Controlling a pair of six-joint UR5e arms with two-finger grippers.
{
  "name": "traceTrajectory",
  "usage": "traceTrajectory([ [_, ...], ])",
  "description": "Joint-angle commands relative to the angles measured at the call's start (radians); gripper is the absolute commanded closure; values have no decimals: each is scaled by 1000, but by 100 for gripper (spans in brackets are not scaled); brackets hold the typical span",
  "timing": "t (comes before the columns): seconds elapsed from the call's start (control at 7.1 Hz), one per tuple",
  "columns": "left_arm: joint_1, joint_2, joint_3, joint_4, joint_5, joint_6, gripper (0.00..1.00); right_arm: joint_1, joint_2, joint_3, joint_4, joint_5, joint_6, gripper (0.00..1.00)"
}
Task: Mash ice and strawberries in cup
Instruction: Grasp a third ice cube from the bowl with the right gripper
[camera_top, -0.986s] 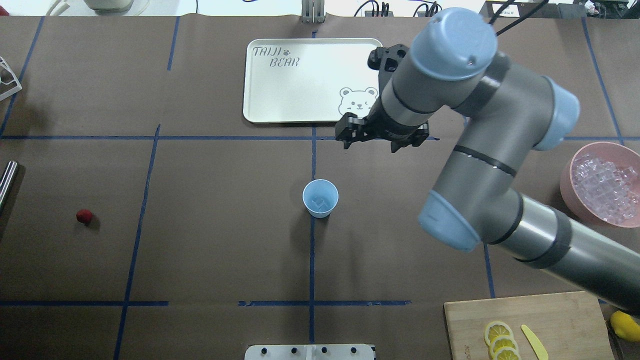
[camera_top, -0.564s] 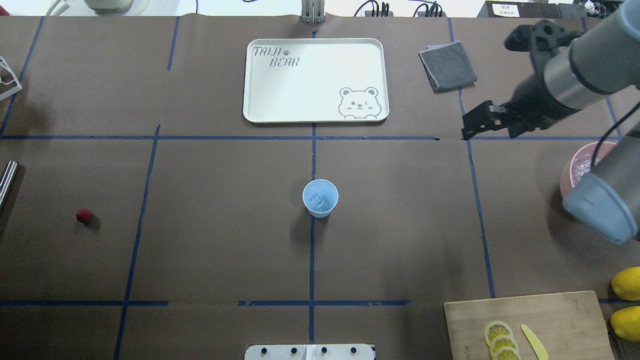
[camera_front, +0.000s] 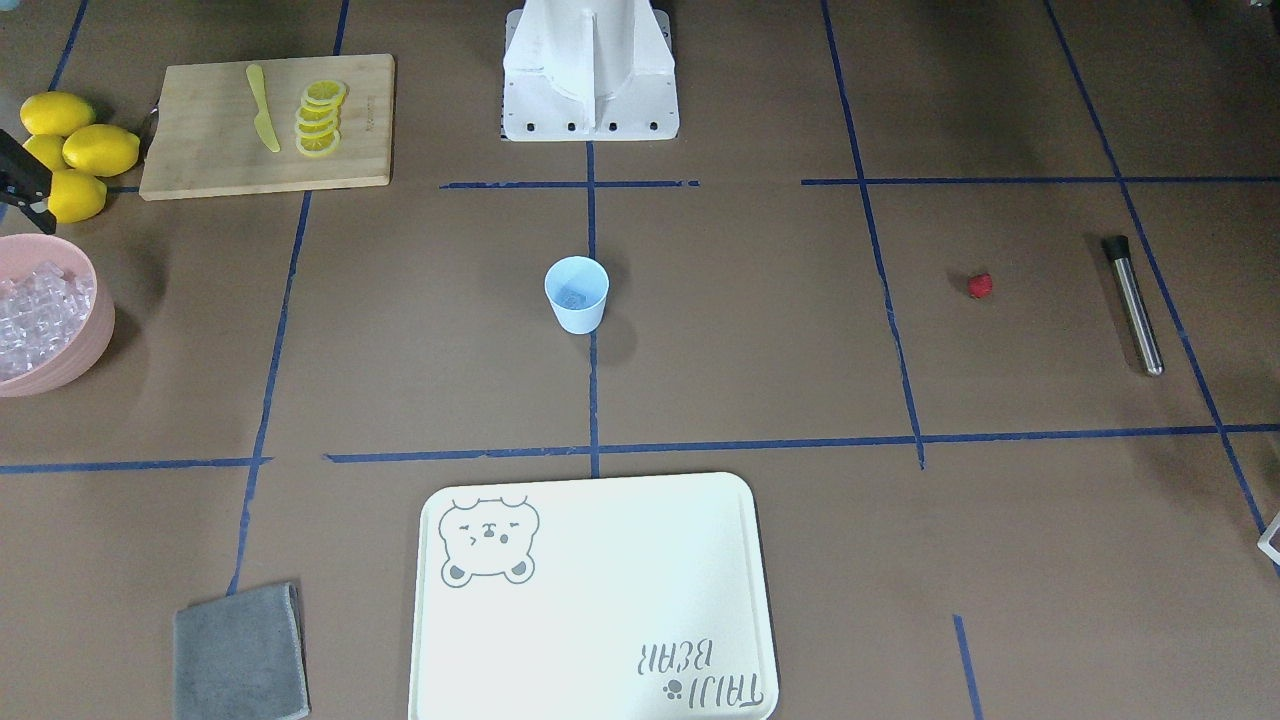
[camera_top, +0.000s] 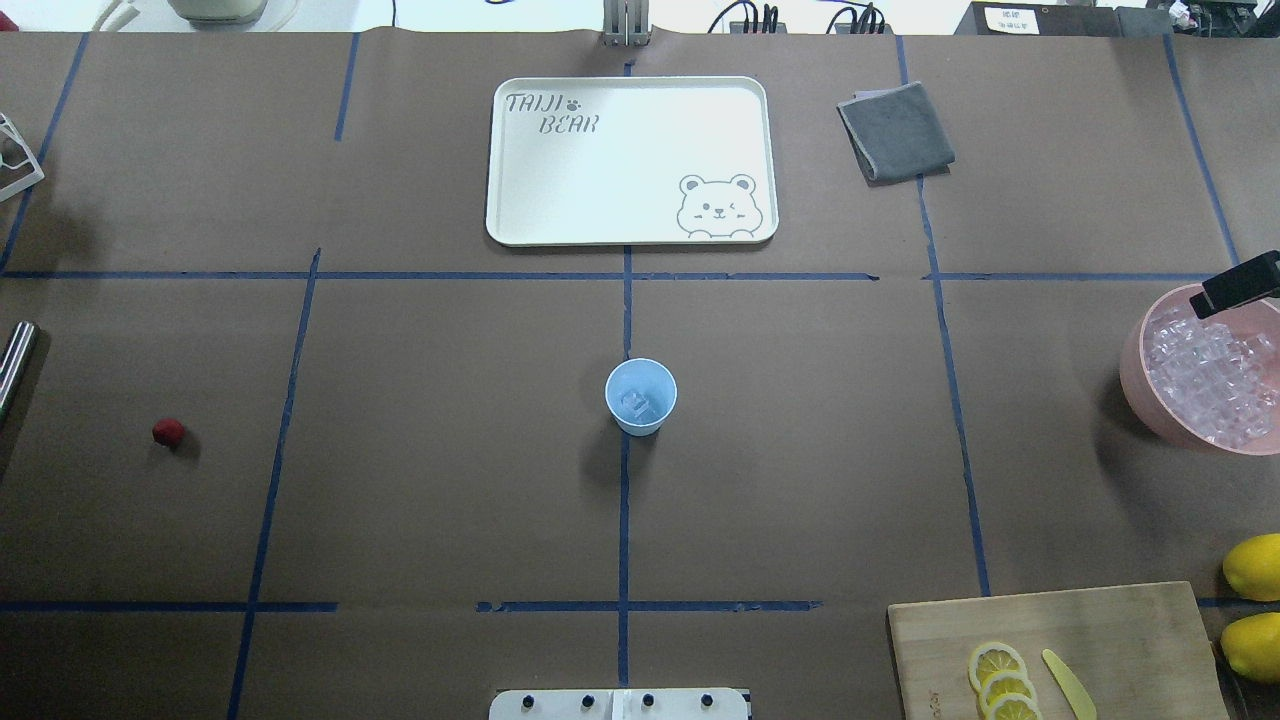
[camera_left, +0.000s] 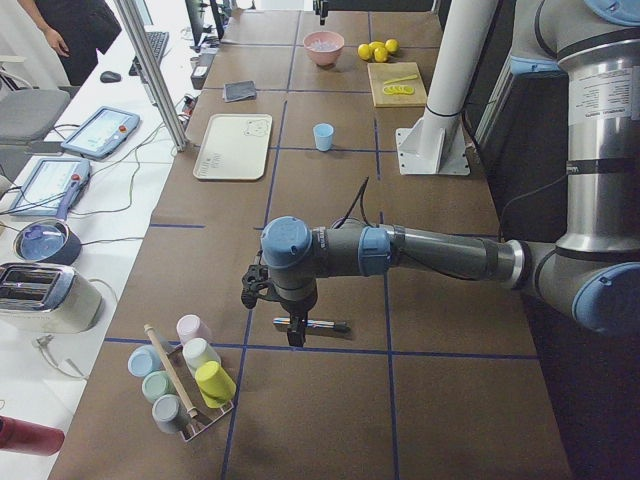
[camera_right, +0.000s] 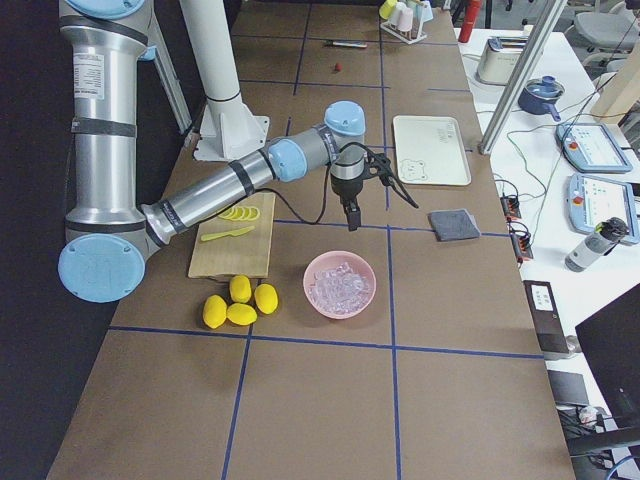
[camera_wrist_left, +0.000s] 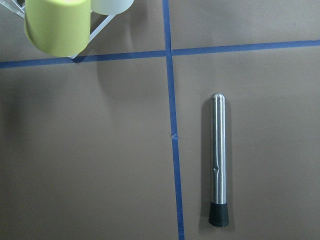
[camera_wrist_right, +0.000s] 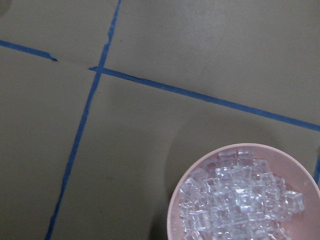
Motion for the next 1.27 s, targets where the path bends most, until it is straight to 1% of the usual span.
traceTrajectory([
  [0.0, -1, -1, -2, 0, 0, 0, 0, 15, -3, -170, 139, 2, -18, 1],
  [0.14, 1, -1, -3, 0, 0, 0, 0, 15, -10, -238, 238, 7, -12, 1],
  [0.28, 1, -1, -3, 0, 0, 0, 0, 14, -8, -264, 239, 22, 14, 1],
  [0.42, 1, -1, -5, -2, 0, 0, 0, 12, -5, -303, 243, 37, 81, 1],
  [0.56, 1, -1, -5, 0, 0, 0, 0, 11, -3, -338, 246, 38, 106, 1],
  [0.7, -1, -1, -8, 0, 0, 0, 0, 11, -2, -356, 245, 38, 109, 1],
  [0.99, -1, -1, -13, 0, 0, 0, 0, 4, 35, -424, 246, 38, 114, 1],
  [1.13, -1, -1, -14, 0, 0, 0, 0, -9, 38, -433, 246, 36, 112, 1],
])
